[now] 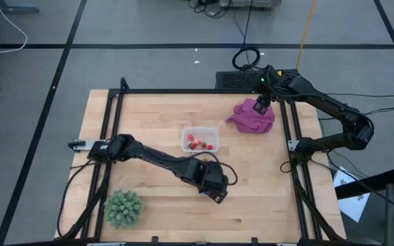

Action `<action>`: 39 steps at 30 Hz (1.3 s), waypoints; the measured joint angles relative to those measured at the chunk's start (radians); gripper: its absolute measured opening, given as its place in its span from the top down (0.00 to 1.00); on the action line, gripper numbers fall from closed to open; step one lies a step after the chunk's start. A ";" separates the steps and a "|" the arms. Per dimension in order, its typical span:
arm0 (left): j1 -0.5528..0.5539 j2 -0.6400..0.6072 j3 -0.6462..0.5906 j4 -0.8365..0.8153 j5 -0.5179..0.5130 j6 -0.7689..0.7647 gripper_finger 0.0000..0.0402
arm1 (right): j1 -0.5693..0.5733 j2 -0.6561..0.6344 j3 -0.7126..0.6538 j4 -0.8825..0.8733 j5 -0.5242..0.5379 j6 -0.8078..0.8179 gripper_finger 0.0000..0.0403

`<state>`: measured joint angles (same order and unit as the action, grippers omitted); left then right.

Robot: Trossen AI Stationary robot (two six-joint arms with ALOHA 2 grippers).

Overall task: Pick and placing Produce into tupperware
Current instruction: Put the blueberry into the transparent bin

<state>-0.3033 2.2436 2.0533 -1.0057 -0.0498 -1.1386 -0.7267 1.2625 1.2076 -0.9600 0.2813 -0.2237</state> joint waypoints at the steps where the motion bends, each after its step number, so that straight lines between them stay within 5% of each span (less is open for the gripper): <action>1: -0.004 0.000 0.000 -0.009 0.001 -0.009 0.34 | 0.000 0.000 0.000 0.000 0.000 0.000 0.58; 11: -0.036 0.000 0.000 -0.123 -0.003 -0.207 0.34 | 0.000 0.000 0.000 0.001 0.000 0.002 0.58; 29: -0.044 0.006 0.000 -0.088 -0.108 -0.611 0.34 | 0.000 0.000 0.000 0.000 0.000 0.002 0.58; 39: -0.044 0.009 -0.162 0.098 -0.033 -0.717 0.34 | 0.000 0.000 0.000 -0.002 0.000 0.002 0.58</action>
<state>-0.3468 2.2526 1.8908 -0.9081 -0.0830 -1.8554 -0.7269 1.2625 1.2076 -0.9615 0.2813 -0.2214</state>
